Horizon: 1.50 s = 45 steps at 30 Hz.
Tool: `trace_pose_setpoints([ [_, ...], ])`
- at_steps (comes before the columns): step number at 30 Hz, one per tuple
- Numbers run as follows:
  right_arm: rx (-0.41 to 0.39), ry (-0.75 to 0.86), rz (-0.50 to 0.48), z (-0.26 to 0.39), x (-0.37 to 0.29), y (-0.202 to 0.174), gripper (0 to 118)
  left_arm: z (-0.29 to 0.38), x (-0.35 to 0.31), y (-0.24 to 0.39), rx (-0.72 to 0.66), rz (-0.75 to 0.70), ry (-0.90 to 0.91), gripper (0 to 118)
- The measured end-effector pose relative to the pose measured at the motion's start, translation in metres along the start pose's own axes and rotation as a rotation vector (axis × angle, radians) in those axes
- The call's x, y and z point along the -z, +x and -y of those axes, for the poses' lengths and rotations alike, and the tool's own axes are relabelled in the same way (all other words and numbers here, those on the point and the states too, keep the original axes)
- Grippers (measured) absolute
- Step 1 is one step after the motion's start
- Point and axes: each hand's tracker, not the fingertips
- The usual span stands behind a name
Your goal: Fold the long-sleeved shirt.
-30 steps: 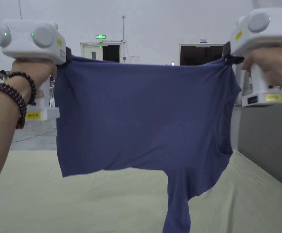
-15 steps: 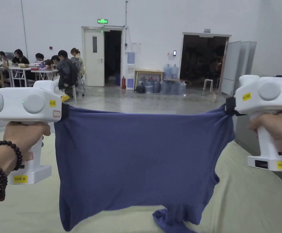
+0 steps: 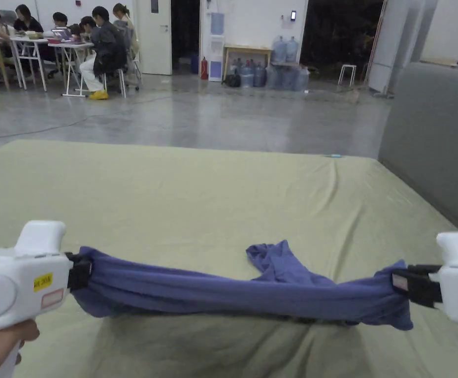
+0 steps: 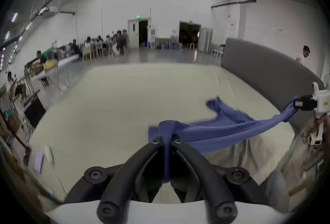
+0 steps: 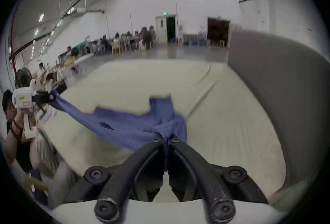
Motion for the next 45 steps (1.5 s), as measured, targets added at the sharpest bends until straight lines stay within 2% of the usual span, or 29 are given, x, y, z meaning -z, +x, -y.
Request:
trace_pose_setpoints([
  [3, -0.101, -0.211, -0.017, 0.068, 0.014, -0.004, 0, 0.076, -0.001, 0.008, 0.033, 0.034, -0.169, 0],
  [6, -0.117, -0.392, -0.068, 0.121, 0.036, -0.004, 0, 0.132, 0.012, 0.012, 0.057, 0.036, -0.322, 0],
  [9, -0.127, -0.477, -0.071, 0.152, 0.059, -0.005, 0, 0.161, 0.022, 0.012, 0.063, 0.032, -0.377, 0],
  [10, -0.14, -0.49, -0.042, 0.157, 0.066, -0.006, 0, 0.165, 0.026, 0.011, 0.059, 0.024, -0.381, 0],
  [13, -0.138, -0.498, -0.042, 0.162, 0.08, -0.007, 0, 0.17, 0.031, 0.01, 0.046, 0.018, -0.384, 0],
  [14, -0.13, -0.509, -0.04, 0.162, 0.084, -0.006, 2, 0.169, 0.033, 0.008, 0.038, 0.018, -0.387, 0],
  [15, -0.124, -0.511, -0.032, 0.162, 0.087, -0.005, 10, 0.168, 0.033, 0.006, 0.015, 0.012, -0.384, 5],
  [16, -0.113, -0.505, -0.024, 0.161, 0.081, -0.006, 43, 0.167, 0.029, 0.004, -0.024, 0.027, -0.358, 36],
  [17, -0.1, -0.501, -0.016, 0.159, 0.078, -0.005, 76, 0.166, 0.025, 0.002, -0.043, 0.05, -0.334, 79],
  [18, -0.097, -0.498, -0.005, 0.155, 0.073, -0.004, 96, 0.161, 0.02, -0.001, -0.036, 0.06, -0.33, 112],
  [19, -0.091, -0.493, -0.001, 0.151, 0.066, -0.004, 97, 0.154, 0.017, -0.004, -0.035, 0.059, -0.335, 116],
  [23, -0.027, -0.401, -0.003, 0.126, 0.051, 0.002, 96, 0.128, 0.003, -0.011, -0.064, 0.052, -0.301, 116],
  [24, -0.017, -0.393, -0.003, 0.12, 0.051, 0.003, 83, 0.12, 0.003, -0.012, -0.081, 0.039, -0.3, 112],
  [25, -0.019, -0.382, 0.006, 0.114, 0.055, 0.002, 33, 0.11, 0.002, -0.01, -0.094, 0.032, -0.264, 82],
  [26, -0.015, -0.376, 0.021, 0.111, 0.061, 0.001, 0, 0.104, 0.003, -0.01, -0.089, 0.035, -0.232, 32],
  [27, 0.0, -0.349, 0.07, 0.109, 0.068, -0.003, 0, 0.098, 0.01, -0.009, -0.083, 0.026, -0.227, 0],
  [31, 0.038, -0.356, -0.029, 0.068, 0.108, -0.008, 0, 0.07, 0.038, -0.008, -0.099, 0.072, -0.211, 0],
  [36, -0.012, -0.283, -0.049, -0.035, 0.192, -0.014, 0, 0.037, 0.082, -0.012, -0.089, 0.082, -0.199, 0],
  [39, -0.002, -0.267, -0.045, -0.102, 0.263, -0.023, 0, 0.024, 0.098, -0.015, -0.102, 0.108, -0.194, 0],
  [40, 0.003, -0.257, -0.066, -0.125, 0.289, -0.024, 22, 0.021, 0.103, -0.016, -0.099, 0.109, -0.196, 0],
  [42, 0.003, -0.257, -0.079, -0.154, 0.334, -0.033, 85, 0.018, 0.11, -0.018, -0.085, 0.105, -0.195, 0],
  [43, -0.001, -0.268, -0.08, -0.166, 0.36, -0.039, 93, 0.017, 0.114, -0.02, -0.077, 0.101, -0.196, 0],
  [45, -0.012, -0.291, -0.052, -0.185, 0.403, -0.048, 93, 0.017, 0.12, -0.025, -0.085, 0.093, -0.189, 0],
])
